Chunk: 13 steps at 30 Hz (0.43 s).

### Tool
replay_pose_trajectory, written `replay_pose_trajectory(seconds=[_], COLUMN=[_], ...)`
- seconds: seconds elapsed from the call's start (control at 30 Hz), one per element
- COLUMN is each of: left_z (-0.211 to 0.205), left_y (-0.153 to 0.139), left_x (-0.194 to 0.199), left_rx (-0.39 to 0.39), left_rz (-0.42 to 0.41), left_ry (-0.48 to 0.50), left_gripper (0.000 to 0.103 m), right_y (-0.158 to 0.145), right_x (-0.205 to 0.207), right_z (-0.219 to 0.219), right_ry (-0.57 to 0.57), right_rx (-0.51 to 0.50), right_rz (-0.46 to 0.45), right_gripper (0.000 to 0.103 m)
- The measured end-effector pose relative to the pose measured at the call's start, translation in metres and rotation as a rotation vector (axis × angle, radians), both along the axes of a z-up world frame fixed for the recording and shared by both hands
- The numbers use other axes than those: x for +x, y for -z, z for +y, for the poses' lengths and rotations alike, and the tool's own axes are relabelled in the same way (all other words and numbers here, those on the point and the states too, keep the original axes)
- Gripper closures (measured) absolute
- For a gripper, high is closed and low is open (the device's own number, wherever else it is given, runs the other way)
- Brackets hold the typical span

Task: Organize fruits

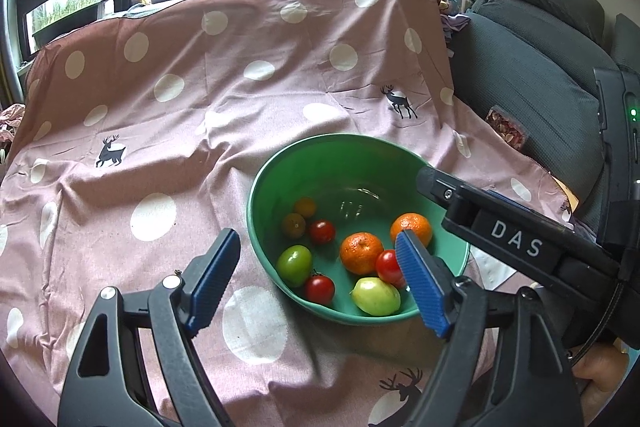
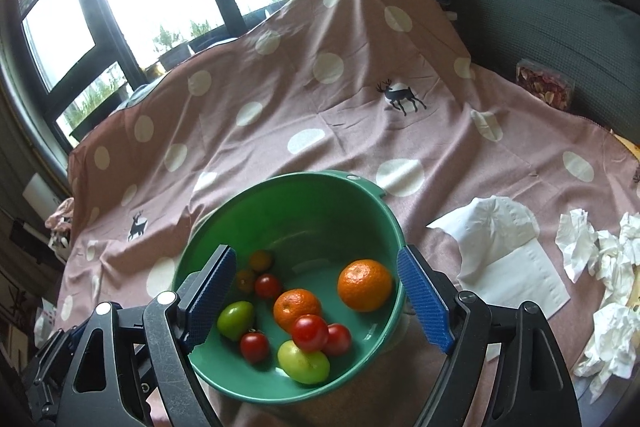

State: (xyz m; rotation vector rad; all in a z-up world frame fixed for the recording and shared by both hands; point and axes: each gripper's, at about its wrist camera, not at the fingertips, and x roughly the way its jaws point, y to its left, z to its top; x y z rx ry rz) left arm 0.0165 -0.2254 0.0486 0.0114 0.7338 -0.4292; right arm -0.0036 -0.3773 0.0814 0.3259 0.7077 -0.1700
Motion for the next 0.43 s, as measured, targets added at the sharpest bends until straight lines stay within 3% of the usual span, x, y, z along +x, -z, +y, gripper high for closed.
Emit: replay_pose_trajectory(seconds=[0.43], left_z=[0.0062], left_y=[-0.0004], left_x=[-0.0033], left_rx=[-0.004], left_rz=[0.003], left_ry=[-0.003], left_gripper=[0.023], right_y=[0.0037], right_x=[0.0018], right_z=[0.0041], right_ry=[-0.001], right_rx=[-0.025], right_rz=[0.034], right_gripper=[0.020])
